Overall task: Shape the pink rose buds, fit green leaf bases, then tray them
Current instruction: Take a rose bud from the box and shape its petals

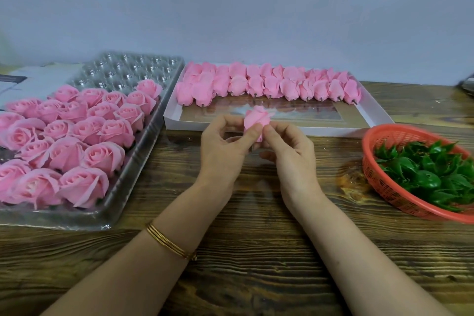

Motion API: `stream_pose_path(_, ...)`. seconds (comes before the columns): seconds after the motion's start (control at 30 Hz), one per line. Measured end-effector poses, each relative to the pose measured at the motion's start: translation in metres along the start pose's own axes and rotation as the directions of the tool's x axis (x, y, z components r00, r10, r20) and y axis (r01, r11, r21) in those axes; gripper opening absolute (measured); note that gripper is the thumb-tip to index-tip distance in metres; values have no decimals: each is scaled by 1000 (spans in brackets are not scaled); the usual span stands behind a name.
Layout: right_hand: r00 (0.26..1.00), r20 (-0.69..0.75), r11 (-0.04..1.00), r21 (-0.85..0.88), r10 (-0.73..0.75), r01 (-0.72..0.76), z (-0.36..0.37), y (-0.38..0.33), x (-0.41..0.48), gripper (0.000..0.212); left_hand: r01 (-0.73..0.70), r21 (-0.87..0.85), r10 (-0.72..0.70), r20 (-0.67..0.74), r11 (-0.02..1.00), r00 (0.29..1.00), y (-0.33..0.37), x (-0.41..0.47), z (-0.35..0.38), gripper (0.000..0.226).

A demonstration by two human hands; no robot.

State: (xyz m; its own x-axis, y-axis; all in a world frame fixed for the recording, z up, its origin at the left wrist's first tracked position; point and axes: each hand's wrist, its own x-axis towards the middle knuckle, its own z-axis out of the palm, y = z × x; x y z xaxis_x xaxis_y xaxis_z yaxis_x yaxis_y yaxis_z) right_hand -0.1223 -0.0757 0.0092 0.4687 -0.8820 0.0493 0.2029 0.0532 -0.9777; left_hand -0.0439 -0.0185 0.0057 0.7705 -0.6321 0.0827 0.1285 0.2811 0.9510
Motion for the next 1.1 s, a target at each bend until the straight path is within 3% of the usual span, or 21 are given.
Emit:
stream_pose_path(0.4, 998, -9, 987, 151, 61, -59, -3, -1, 1, 12, 13, 32, -14, 58, 999, 998, 4, -4, -3, 10)
stream_pose_path(0.53, 993, 31, 967, 226, 116, -120, -4, -1, 3, 11, -9, 30, 7, 67, 1000, 998, 5, -2, -5, 15)
stream_pose_path(0.73, 980, 99, 916, 349, 172, -196, -4, -3, 3, 12, 5, 22, -8, 100, 1000, 995, 4, 2, -9, 7)
stream_pose_path(0.9, 979, 76, 926, 319, 187, -202, -4, -4, 3, 15, 14, 58, -22, 145, 998, 989, 1, 4, -13, 8)
stream_pose_path(1.1, 981, 60, 932, 307, 185, -195, -4, -4, 4, 19, 137, 44, -144, 212, 990, 967, -2, 5, -8, 46)
